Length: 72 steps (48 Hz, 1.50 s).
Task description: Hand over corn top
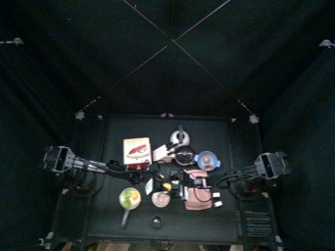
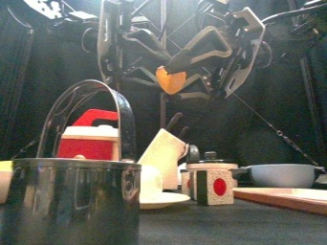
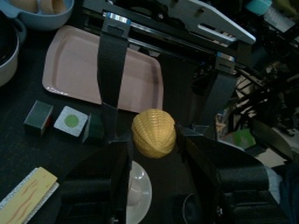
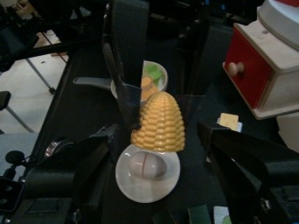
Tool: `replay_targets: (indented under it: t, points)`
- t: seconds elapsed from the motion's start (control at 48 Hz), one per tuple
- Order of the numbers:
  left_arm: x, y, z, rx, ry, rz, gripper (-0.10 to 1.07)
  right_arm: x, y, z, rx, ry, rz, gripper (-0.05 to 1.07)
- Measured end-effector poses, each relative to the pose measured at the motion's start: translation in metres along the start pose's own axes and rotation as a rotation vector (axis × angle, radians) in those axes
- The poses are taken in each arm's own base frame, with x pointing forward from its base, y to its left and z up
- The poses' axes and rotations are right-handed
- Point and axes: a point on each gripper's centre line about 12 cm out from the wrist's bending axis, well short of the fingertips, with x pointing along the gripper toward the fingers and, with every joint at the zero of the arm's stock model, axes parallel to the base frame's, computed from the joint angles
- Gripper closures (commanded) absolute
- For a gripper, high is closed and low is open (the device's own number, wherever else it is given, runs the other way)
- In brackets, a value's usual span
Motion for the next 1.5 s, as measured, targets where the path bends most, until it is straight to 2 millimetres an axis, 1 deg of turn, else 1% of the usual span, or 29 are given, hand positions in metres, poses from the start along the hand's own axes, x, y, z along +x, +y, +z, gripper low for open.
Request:
replay_targets:
  t: [0.083, 0.188, 0.458, 0.625, 0.833, 0.875, 1.208, 1.5]
  points:
    - [0.001, 0.001, -0.001, -0.002, 0.002, 0.001, 0.39, 0.001, 0.001, 0.002, 0.003, 0.003, 0.0, 0.06]
    - [0.002, 0.001, -0.002, -0.006, 0.006, 0.002, 0.39, 0.002, 0.001, 0.004, 0.005, 0.0, 0.0, 0.11]
    - [0.003, 0.002, -0.003, -0.009, 0.01, 0.004, 0.38, 0.003, 0.0, 0.002, 0.009, 0.01, -0.004, 0.31]
    - [0.003, 0.002, -0.003, -0.009, 0.01, 0.004, 0.36, 0.003, 0.0, 0.001, 0.007, 0.017, -0.005, 0.37]
    - [0.003, 0.001, -0.002, -0.016, 0.006, -0.011, 0.22, 0.003, 0.001, 0.001, 0.008, 0.017, -0.002, 0.38]
    - [0.003, 0.0, -0.002, -0.024, 0.005, -0.012, 0.2, 0.003, 0.0, 0.001, 0.008, 0.017, -0.003, 0.38]
    - [0.002, 0.004, -0.002, -0.048, -0.001, -0.007, 0.2, 0.001, 0.0, 0.001, 0.008, 0.015, -0.003, 0.38]
    - [0.002, 0.005, -0.003, -0.055, 0.0, -0.013, 0.2, -0.009, -0.001, 0.003, 0.008, 0.006, -0.001, 0.38]
